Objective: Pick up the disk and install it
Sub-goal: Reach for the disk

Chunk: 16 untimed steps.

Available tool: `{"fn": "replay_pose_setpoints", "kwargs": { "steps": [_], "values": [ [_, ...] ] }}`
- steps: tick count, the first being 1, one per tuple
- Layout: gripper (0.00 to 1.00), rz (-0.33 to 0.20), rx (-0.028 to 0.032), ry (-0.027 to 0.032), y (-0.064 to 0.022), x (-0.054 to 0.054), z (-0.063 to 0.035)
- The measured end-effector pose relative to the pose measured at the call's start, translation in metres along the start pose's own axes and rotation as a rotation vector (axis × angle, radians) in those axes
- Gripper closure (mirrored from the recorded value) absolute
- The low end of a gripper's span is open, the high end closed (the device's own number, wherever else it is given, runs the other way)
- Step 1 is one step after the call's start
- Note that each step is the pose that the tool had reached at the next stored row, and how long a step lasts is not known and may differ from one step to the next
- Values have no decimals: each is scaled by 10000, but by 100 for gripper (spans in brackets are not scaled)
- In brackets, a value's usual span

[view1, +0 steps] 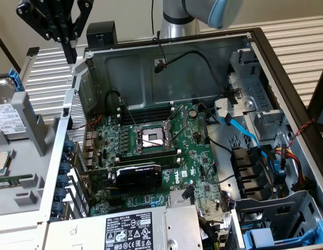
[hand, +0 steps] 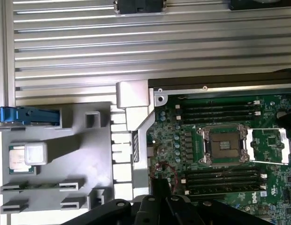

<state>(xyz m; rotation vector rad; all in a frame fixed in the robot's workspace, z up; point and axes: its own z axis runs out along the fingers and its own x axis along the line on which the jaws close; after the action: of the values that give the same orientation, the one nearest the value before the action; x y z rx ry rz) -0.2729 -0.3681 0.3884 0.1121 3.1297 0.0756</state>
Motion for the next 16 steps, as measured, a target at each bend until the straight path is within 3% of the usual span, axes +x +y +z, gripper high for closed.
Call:
{"fn": "replay_pose_setpoints", "kwargs": {
  "steps": [16],
  "values": [
    [89, 5, 7, 93, 12, 732, 21]
  ]
}}
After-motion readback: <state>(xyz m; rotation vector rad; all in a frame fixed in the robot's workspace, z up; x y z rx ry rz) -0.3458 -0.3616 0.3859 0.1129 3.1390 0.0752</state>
